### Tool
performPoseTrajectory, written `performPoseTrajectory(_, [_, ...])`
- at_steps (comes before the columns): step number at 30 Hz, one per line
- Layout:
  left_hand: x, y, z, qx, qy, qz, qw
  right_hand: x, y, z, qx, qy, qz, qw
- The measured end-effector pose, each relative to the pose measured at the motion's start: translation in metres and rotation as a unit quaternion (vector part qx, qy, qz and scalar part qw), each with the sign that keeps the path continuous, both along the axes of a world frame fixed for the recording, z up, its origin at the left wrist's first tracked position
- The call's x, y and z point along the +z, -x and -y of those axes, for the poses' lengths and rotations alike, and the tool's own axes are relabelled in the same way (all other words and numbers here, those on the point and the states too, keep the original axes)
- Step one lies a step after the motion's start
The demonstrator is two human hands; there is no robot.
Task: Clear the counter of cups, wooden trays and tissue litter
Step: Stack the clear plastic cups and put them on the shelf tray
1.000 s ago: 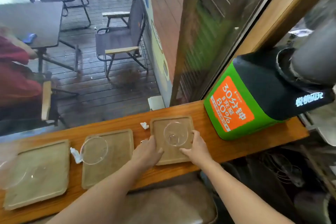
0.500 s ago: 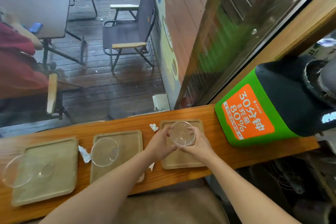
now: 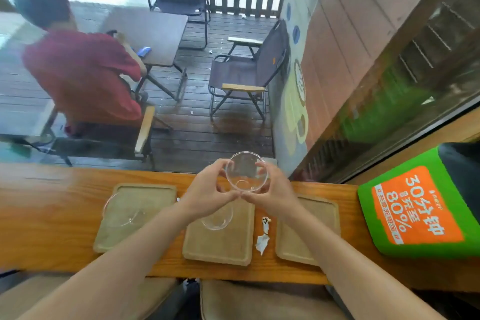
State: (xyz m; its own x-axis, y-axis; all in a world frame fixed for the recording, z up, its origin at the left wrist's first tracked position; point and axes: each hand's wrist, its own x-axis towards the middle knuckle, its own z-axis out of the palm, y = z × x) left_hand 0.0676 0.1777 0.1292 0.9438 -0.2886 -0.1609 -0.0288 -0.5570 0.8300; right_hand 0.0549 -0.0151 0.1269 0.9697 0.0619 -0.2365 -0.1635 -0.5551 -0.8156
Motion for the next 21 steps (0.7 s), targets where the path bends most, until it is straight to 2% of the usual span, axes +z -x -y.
performPoseTrajectory(7, [-0.013,0.028,-0.059,0.059,-0.025,-0.005,0.998,-0.010,0.008,-0.054,0.070,-0.016,-0.003,0.997])
performPoseTrajectory(21, [-0.055,0.046,-0.050,0.051,-0.075,-0.045,0.995,-0.041,0.021,-0.052,0.084,0.003,-0.072,0.994])
